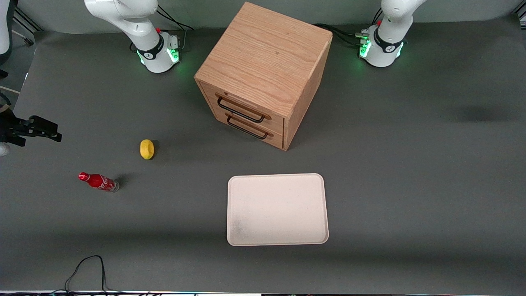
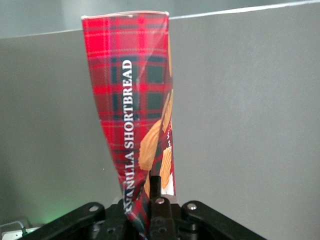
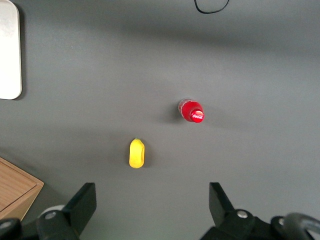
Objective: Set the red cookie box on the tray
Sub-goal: 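Carry the held cookie box toward the white tray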
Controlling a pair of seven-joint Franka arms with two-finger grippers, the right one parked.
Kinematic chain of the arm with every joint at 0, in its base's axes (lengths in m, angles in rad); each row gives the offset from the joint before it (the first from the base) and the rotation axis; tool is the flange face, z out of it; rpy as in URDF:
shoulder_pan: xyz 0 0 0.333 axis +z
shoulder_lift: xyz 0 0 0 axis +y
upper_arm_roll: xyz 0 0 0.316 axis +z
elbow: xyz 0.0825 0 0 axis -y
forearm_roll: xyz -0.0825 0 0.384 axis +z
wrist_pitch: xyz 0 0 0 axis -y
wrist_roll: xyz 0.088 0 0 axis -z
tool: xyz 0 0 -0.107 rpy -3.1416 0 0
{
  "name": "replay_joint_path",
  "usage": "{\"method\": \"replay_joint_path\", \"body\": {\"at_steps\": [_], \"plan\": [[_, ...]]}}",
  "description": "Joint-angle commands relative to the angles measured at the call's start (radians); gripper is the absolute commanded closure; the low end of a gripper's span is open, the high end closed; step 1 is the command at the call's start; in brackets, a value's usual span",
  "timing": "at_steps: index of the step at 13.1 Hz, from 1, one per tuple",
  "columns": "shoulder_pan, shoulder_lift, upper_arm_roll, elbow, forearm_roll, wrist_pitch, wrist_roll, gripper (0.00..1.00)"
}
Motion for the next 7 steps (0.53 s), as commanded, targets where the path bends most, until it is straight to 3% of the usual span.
{"method": "replay_joint_path", "body": {"at_steps": [1,7], "plan": [[-0.020,0.014,-0.001,0.032,0.020,-0.027,-0.007,1.00],[-0.317,0.034,-0.029,0.046,0.022,-0.050,0.010,1.00]]}}
